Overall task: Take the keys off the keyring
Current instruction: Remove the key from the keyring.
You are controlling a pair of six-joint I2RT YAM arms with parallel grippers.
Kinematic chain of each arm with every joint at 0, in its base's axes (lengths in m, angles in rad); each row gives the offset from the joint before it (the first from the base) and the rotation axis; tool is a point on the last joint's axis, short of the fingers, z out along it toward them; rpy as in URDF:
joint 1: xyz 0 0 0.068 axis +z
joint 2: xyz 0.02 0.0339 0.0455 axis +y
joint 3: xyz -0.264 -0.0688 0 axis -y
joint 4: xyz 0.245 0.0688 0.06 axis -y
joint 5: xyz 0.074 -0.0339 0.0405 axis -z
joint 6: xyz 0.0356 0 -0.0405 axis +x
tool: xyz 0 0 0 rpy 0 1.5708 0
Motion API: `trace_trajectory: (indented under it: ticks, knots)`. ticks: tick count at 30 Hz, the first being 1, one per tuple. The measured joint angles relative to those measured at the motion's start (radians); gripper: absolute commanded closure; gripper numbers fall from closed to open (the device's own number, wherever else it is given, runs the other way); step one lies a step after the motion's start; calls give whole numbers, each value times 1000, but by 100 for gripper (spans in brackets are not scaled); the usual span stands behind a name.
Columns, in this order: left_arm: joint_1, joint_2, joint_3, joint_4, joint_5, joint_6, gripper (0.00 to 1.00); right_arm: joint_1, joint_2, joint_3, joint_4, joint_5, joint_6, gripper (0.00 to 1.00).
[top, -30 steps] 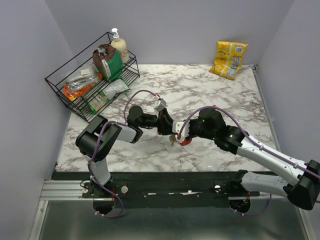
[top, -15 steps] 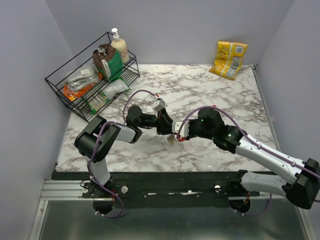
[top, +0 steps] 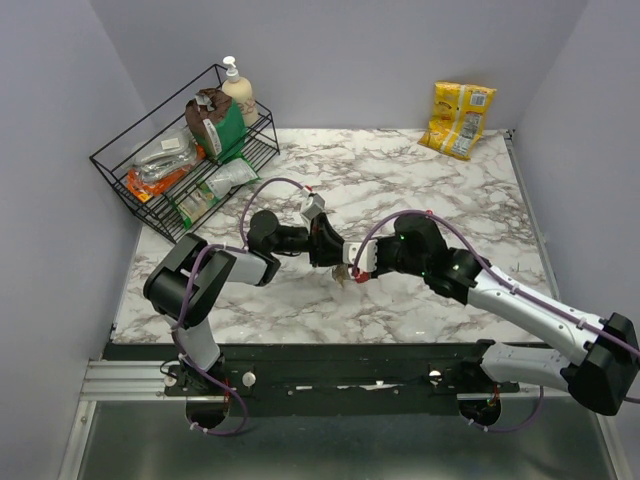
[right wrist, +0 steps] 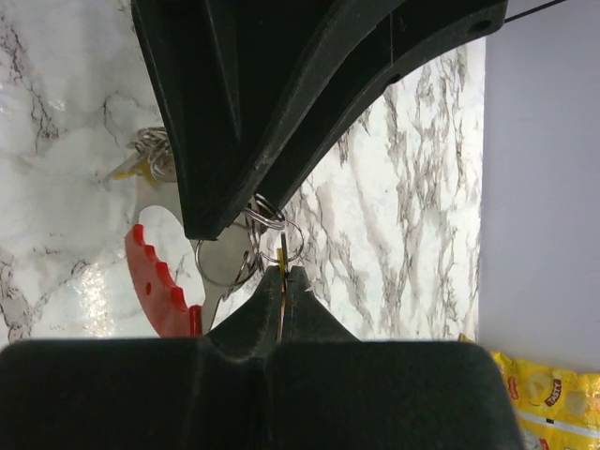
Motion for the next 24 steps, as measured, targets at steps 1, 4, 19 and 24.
trace_trajectory:
  ticks: [1,4,19,24]
  knots:
    - [2,0,0,0,-2,-2,100,-3,-1,0,0,0,-1,99]
    - [8,0,-3,-1,-9,-5,100,-7,-7,0,1,0,0,99]
    - [23,-5,-3,22,-21,-8,67,-33,-131,6,-47,-29,38,99]
    - [22,-5,-3,22,-21,-10,65,-33,-130,6,-66,-37,40,99]
